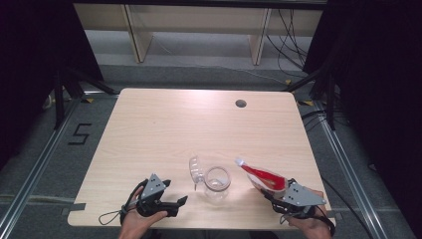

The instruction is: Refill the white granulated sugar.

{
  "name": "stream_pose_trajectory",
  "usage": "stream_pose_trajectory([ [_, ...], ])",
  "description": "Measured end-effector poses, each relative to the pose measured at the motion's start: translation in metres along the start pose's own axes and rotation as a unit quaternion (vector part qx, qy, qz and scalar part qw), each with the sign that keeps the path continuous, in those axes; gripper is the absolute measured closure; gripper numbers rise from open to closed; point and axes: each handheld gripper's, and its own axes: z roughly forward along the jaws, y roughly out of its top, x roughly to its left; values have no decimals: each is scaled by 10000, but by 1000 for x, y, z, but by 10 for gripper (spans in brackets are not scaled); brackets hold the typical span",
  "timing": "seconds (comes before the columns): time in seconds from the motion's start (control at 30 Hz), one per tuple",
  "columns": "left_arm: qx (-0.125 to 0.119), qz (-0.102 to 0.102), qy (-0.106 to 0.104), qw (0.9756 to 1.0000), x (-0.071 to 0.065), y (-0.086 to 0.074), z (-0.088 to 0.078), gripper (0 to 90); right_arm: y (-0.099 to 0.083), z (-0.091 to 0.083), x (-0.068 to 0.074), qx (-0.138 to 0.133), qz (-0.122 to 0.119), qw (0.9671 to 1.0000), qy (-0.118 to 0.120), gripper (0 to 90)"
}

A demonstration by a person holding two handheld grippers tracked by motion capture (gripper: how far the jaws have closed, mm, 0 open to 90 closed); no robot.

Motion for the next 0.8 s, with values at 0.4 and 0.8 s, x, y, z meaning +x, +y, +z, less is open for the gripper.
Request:
stream_pose_trajectory([
  [0.4,12,71,-23,10000,0,1,1,181,7,6,9,329,-768,9961,-280,486],
  [0.8,0,-55,15,10000,-1,0,0,181,11,11,15,593,-1544,9843,-622,487],
])
